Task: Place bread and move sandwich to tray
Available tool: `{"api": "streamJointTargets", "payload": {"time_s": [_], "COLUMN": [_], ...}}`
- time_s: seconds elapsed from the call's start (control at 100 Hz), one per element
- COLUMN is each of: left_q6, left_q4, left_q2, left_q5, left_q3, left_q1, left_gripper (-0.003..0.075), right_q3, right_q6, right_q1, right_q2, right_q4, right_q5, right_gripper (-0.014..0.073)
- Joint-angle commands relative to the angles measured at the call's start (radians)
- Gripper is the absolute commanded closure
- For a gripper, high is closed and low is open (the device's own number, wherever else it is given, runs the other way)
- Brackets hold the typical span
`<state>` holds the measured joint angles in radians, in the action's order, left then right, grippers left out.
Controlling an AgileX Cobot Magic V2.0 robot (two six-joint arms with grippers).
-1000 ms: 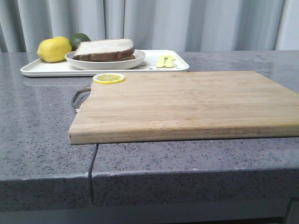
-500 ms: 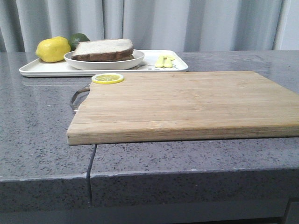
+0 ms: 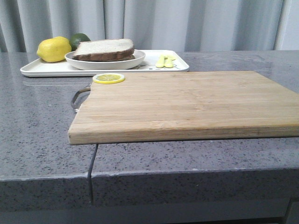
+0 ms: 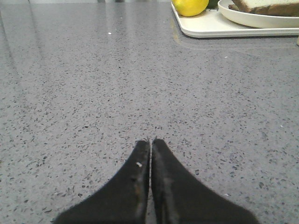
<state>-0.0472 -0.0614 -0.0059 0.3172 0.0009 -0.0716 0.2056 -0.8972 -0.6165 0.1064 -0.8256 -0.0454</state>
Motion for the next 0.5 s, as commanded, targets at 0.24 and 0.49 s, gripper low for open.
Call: {"api": "streamJointTargets", "payload": {"time_s": [0.24, 0.49], "left_q6": [0.012, 0.012], "left_q4": [-0.008, -0.008], "left_q2": [-0.029, -0.029], "left_q5": [-0.061, -0.061], "left_q3": [0.015, 0.015], "left_q1": [-0.001, -0.001], "left_gripper": [0.074, 0.074], "right_q3": [0.026, 0.024], "right_q6": [-0.006, -0.006], "right_q1": [0.007, 0.007], "right_q2": [0.009, 0.009], "right_q4": [-0.005, -0.005], "right_q5": [0.054, 0.064], "right_gripper": [0.0653, 0.0653]}}
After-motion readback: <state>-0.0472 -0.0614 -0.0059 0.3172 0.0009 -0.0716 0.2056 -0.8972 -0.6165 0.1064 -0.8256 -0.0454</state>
